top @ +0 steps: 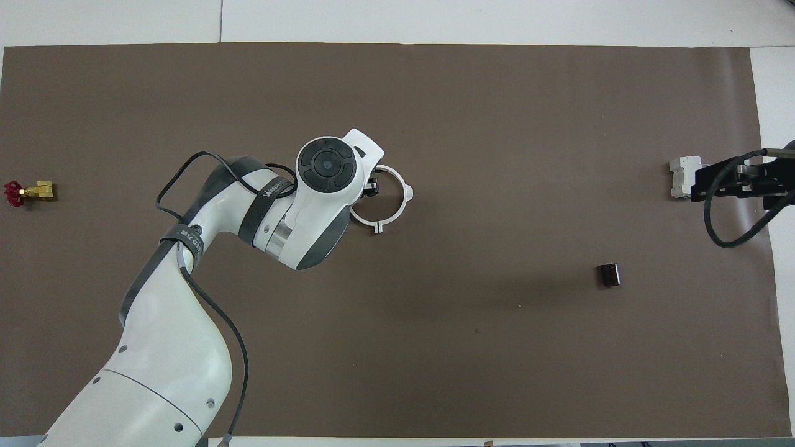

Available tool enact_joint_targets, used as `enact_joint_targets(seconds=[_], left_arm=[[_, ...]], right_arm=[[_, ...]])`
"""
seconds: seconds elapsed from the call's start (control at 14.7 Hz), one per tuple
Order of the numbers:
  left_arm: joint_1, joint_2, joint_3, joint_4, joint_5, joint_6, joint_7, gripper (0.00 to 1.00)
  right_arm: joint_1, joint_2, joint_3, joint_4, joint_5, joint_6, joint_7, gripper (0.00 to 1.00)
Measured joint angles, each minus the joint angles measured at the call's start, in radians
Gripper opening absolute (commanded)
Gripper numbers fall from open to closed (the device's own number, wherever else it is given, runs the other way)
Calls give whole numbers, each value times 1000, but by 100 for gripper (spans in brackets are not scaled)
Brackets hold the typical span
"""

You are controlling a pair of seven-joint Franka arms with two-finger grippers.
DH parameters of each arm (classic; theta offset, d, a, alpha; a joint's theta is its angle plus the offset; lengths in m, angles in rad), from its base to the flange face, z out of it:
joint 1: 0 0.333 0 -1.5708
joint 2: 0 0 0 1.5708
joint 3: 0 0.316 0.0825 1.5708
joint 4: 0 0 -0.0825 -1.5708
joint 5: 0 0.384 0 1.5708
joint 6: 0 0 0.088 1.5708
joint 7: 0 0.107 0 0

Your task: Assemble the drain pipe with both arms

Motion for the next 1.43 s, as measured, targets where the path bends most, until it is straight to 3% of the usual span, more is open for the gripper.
enact_joint_targets(seconds=[0.27,0.61,1.43], left_arm=[[76,-65,6,-4,3,-7,40,100],[232,-171,9,-42,3,-40,237,100],[474,-364,9,-47,-113,-270,686,100]], right_arm=[[0,0,0,2,0,0,-37,100],[0,0,0,5,0,0,-40,100],[0,0,0,9,0,-1,-40,100]])
